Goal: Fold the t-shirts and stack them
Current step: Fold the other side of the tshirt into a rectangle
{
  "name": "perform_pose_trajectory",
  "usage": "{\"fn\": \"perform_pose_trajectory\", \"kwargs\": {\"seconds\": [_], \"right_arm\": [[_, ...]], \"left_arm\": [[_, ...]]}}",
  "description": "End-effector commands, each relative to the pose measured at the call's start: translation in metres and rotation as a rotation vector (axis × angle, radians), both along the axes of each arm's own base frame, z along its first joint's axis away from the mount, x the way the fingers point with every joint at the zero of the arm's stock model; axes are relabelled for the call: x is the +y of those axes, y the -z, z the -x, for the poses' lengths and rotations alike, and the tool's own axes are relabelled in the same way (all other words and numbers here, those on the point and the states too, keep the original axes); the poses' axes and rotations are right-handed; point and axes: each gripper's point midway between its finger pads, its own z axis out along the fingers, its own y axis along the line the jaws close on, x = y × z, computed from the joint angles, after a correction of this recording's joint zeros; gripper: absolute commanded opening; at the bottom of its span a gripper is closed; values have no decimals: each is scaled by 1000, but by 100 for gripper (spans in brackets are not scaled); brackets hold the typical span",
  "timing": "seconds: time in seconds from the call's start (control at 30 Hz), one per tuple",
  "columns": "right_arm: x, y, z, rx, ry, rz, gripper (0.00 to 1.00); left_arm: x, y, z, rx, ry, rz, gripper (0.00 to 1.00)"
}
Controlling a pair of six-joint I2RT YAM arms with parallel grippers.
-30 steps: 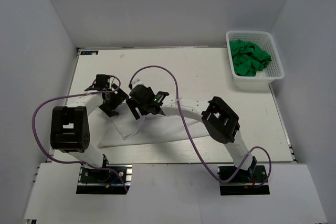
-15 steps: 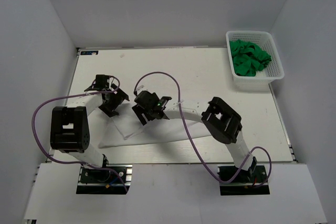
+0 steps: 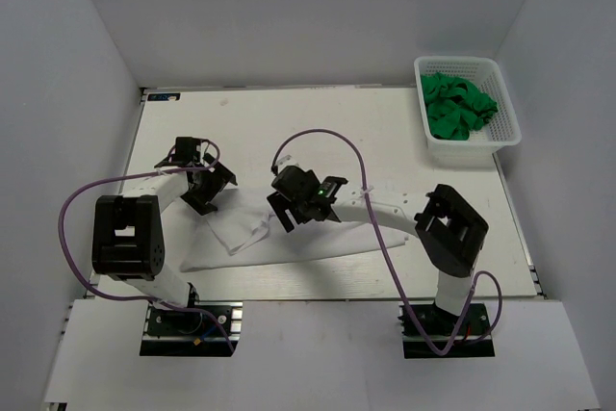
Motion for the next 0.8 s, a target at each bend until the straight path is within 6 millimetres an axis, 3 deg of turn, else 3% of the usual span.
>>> {"fn": "perform_pose_trajectory", "kwargs": {"seconds": [0.0, 0.1, 0.17, 0.23, 0.27, 0.3, 0.47, 0.57, 0.67, 0.77], "right_arm": [[34, -36, -8, -25, -30, -122, 90], [69, -55, -16, -37, -84, -217, 90], [88, -48, -15, -3, -124, -239, 90], [104, -58, -19, -10, -154, -267, 90], [107, -41, -18, 15, -172, -243, 90], [111, -42, -18, 12, -190, -236, 90], [92, -10, -25, 5, -157, -138, 90], [61, 17, -27, -11, -101, -45, 90], [40, 32, -25, -19, -48, 22, 90], [33, 39, -21, -13, -58, 33, 90]], "left_arm": [[9, 10, 11, 39, 6, -68, 100], [11, 6, 12, 30, 2, -76, 100], [11, 6, 12, 30, 2, -76, 100], [11, 3, 9, 20, 9, -80, 100], [11, 1, 10, 21, 10, -80, 100], [11, 1, 10, 21, 10, -80, 100], [13, -1, 10, 23, 5, -89, 100], [15, 0, 12, 32, 0, -101, 100], [17, -2, 11, 23, 4, -113, 100], [19, -2, 11, 23, 0, -121, 100]]}}
